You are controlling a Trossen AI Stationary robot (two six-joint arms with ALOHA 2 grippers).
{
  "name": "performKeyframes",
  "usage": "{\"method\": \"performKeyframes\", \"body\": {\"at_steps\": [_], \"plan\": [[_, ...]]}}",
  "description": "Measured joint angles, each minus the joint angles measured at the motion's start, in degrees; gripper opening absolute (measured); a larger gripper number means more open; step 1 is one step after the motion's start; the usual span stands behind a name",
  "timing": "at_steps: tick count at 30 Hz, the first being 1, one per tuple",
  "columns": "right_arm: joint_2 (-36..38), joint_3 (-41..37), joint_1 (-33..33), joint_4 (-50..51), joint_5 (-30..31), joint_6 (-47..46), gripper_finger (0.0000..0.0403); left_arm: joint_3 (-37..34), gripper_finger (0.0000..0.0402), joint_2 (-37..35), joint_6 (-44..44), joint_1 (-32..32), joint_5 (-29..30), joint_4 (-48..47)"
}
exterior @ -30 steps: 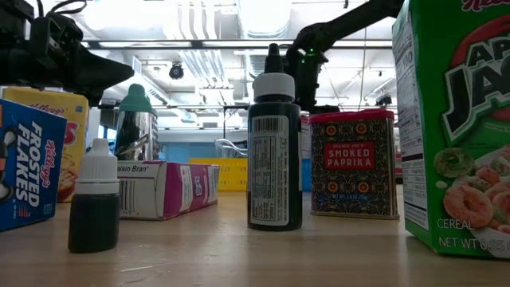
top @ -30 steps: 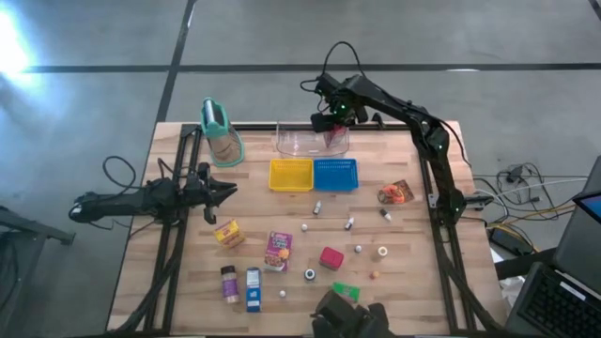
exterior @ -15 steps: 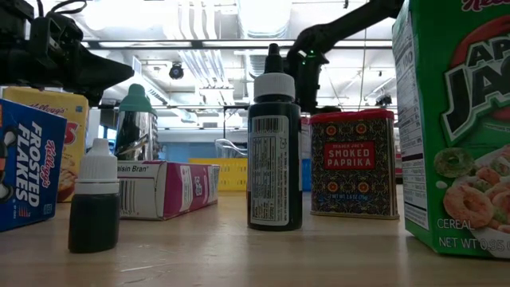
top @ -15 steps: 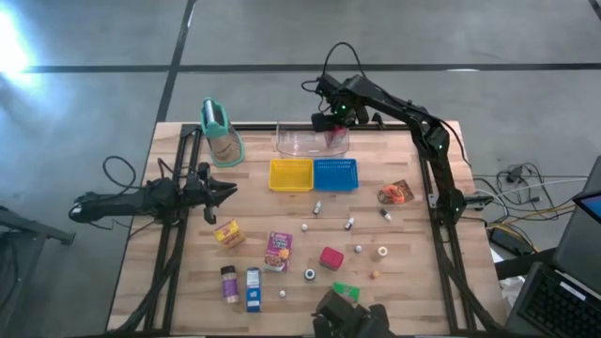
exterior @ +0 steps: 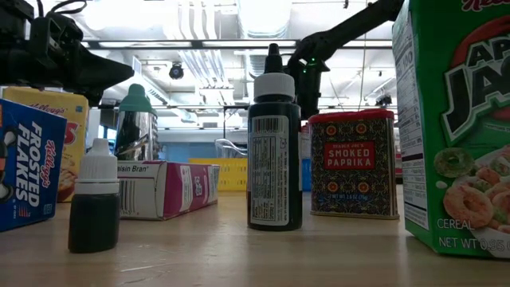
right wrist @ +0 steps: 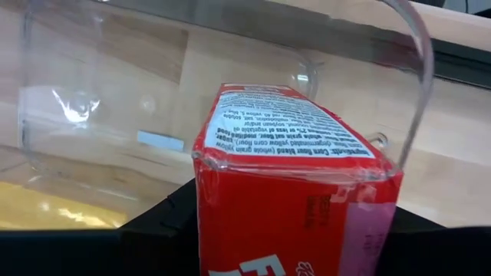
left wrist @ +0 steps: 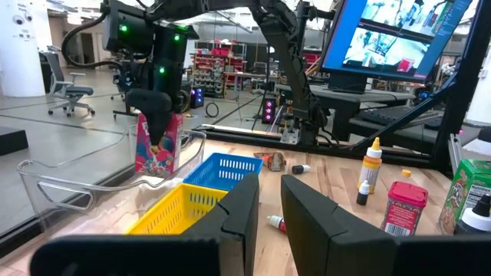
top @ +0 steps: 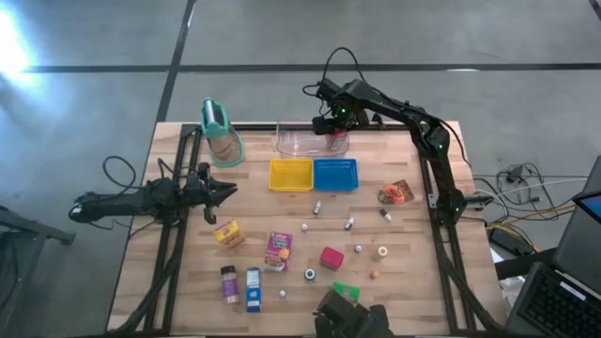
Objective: Pick & Place Kitchen Items
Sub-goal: Put the red cereal box into the transparent bin
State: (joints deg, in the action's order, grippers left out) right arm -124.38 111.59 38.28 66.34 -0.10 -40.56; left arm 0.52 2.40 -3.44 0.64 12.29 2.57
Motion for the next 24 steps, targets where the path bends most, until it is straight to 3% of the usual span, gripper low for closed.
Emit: {"method": "performKeyframes", "body": {"at_steps": [6, 24], "plan": [[0.0, -2.9, 0.1, -1.1, -0.1, 0.0, 0.0176, 0.0, 0.0065, 0.0, 0.0, 0.0, 0.0, 0.0], [0.0, -3.4, 0.1, -2.5, 0.0, 0.7, 0.023, 0.0, 0.0065, 0.0, 0.0, 0.0, 0.0, 0.0]]}}
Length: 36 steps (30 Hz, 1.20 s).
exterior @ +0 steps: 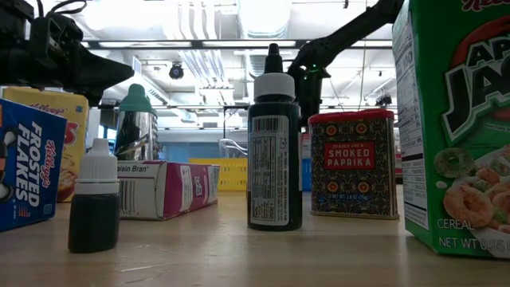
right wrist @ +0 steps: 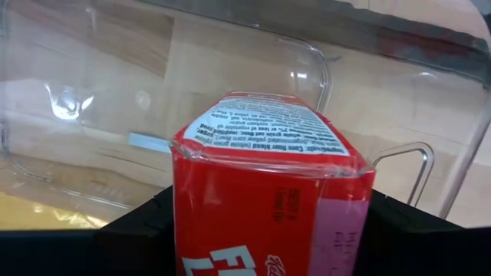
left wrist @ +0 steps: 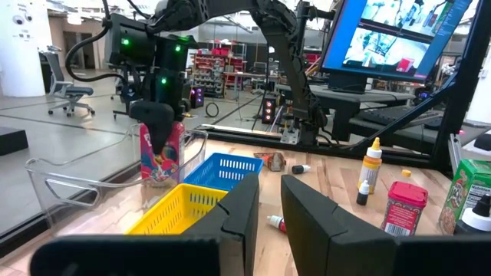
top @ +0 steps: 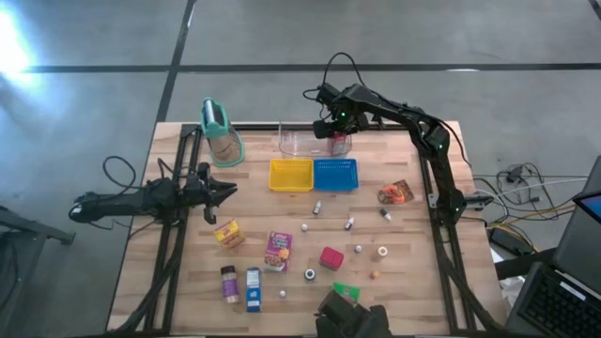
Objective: Pick & Place Kitchen Items
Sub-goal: Put the red cereal box into the transparent bin, then put the green cereal box into the transparent bin
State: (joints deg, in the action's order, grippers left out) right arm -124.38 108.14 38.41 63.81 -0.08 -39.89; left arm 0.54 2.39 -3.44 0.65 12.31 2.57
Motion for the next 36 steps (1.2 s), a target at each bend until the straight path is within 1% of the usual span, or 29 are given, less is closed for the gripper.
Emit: {"method": "performKeyframes", "body": {"at_steps": [8, 12, 17, 23, 33, 36], "plan": [[0.0, 0.3, 0.0, 0.1, 0.0, 0.8, 0.0248, 0.0, 0.0065, 0.0, 0.0, 0.0, 0.0, 0.0], [0.0, 1.4, 0.0, 0.3, 0.0, 1.1, 0.0251, 0.0, 0.0065, 0.0, 0.0, 0.0, 0.0, 0.0], [0.2, 4.5, 0.0, 1.0, 0.0, 1.5, 0.0235, 0.0, 0.0065, 0.0, 0.0, 0.0, 0.0, 0.0], [0.2, 9.7, 0.0, 5.1, 0.1, 3.2, 0.0217, 0.0, 0.0065, 0.0, 0.0, 0.0, 0.0, 0.0], [0.2, 18.3, -0.6, 12.8, 2.8, 4.5, 0.0203, 0.0, 0.0065, 0.0, 0.0, 0.0, 0.0, 0.0], [0.3, 21.1, -1.3, 14.7, 2.9, 6.2, 0.0198, 0.0, 0.0065, 0.0, 0.0, 0.0, 0.0, 0.0]]}}
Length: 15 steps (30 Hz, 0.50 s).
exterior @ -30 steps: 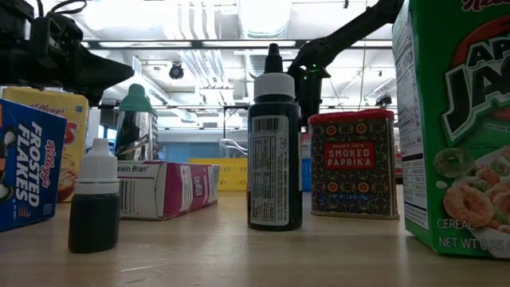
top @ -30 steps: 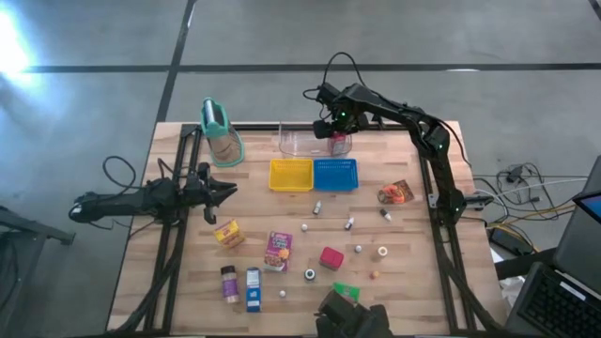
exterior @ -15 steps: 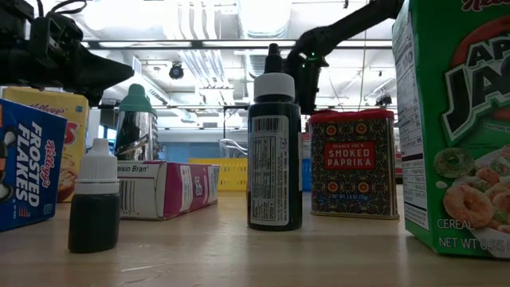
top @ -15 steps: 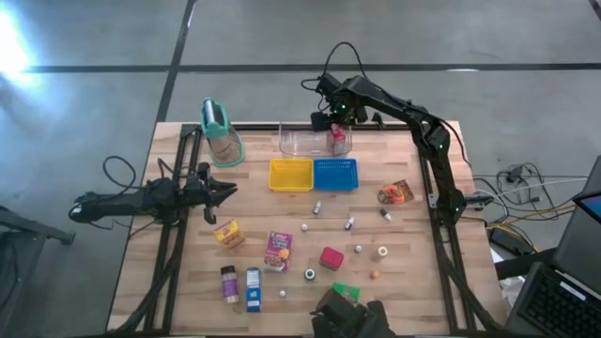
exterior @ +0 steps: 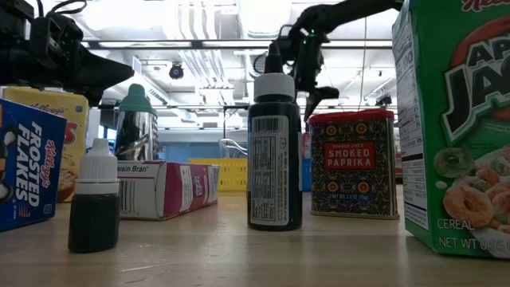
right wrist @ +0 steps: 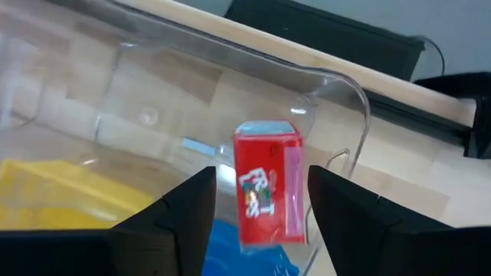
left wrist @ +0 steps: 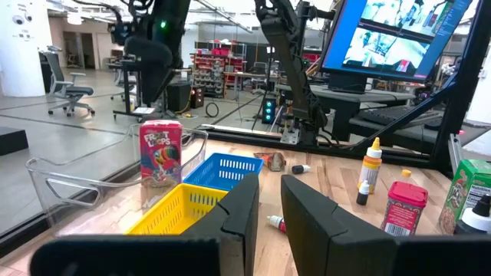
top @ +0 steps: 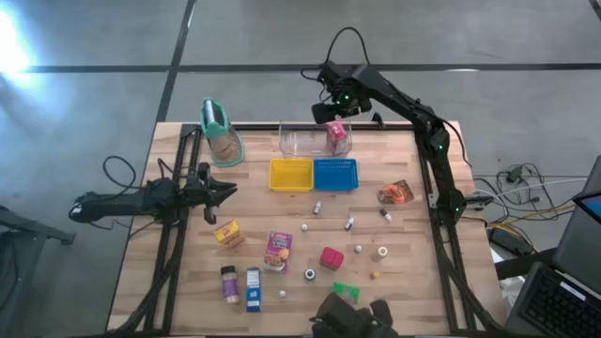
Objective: Pick & Place Kitchen Items
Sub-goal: Put the green cereal box into the transparent bin
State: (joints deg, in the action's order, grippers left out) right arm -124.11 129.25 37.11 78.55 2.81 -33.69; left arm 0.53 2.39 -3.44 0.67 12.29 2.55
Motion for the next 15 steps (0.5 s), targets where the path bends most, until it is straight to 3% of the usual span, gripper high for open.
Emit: {"method": "performKeyframes", "body": {"at_steps": [6, 15], "plan": [[0.6, 5.8, -3.0, 3.0, 0.0, 2.7, 0.0187, 0.0, 0.0065, 0.0, 0.0, 0.0, 0.0, 0.0], [5.2, 5.4, -8.8, 6.0, 0.4, 7.2, 0.017, 0.0, 0.0065, 0.0, 0.0, 0.0, 0.0, 0.0]]}}
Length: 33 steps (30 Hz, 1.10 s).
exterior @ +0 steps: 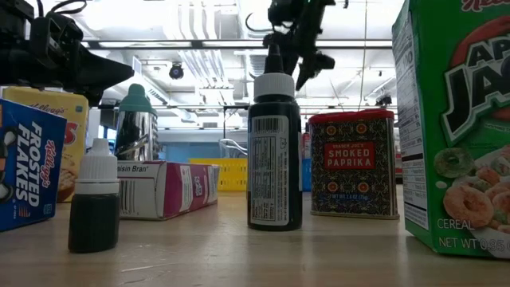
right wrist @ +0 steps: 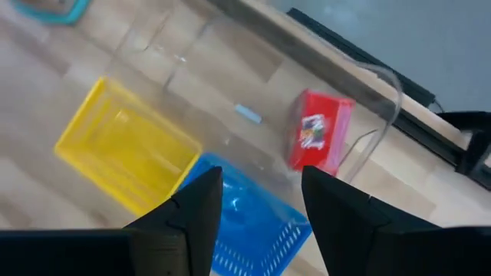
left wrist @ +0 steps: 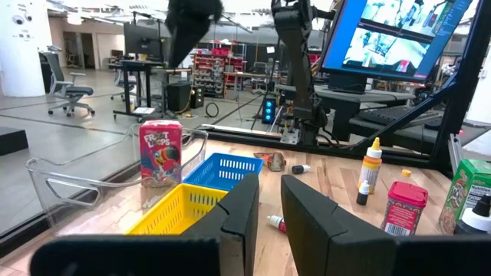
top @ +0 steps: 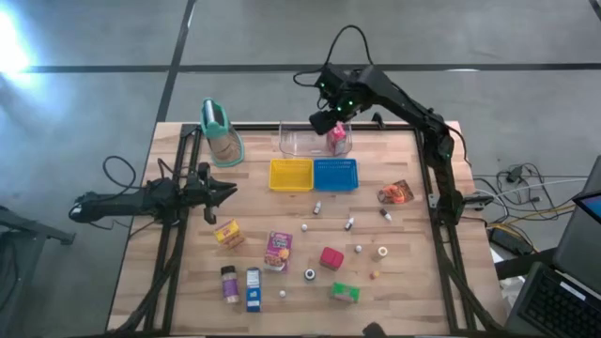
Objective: Pick & Place Kitchen Items
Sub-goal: Put the green cereal box into the transparent bin
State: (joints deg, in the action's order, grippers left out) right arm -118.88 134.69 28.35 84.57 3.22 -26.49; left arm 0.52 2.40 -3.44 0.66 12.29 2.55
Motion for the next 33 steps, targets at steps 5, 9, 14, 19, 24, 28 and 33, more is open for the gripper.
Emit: {"method": "performKeyframes", "body": {"at_steps": [5, 9, 14, 19, 24, 28, 33], "plan": [[2.1, 0.0, -4.8, 1.9, 0.0, 1.1, 0.0159, 0.0, 0.0065, 0.0, 0.0, 0.0, 0.0, 0.0], [3.3, 0.0, -9.1, 4.0, 1.1, 1.2, 0.0148, 0.0, 0.0065, 0.0, 0.0, 0.0, 0.0, 0.0], [4.2, -0.1, -15.4, 5.5, 1.8, 1.1, 0.0131, 0.0, 0.0065, 0.0, 0.0, 0.0, 0.0, 0.0], [5.3, -0.1, -21.7, 5.5, 1.9, 1.1, 0.0112, 0.0, 0.0065, 0.0, 0.0, 0.0, 0.0, 0.0], [6.5, -0.1, -28.3, 5.5, 1.9, 1.2, 0.0092, 0.0, 0.0065, 0.0, 0.0, 0.0, 0.0, 0.0], [7.0, -0.1, -33.6, 5.5, 0.5, 1.2, 0.0076, 0.0, 0.0065, 0.0, 0.0, 0.0, 0.0, 0.0], [7.1, -0.1, -39.6, 5.5, -0.3, 1.0, 0.0057, 0.0, 0.0065, 0.0, 0.0, 0.0, 0.0, 0.0]]}}
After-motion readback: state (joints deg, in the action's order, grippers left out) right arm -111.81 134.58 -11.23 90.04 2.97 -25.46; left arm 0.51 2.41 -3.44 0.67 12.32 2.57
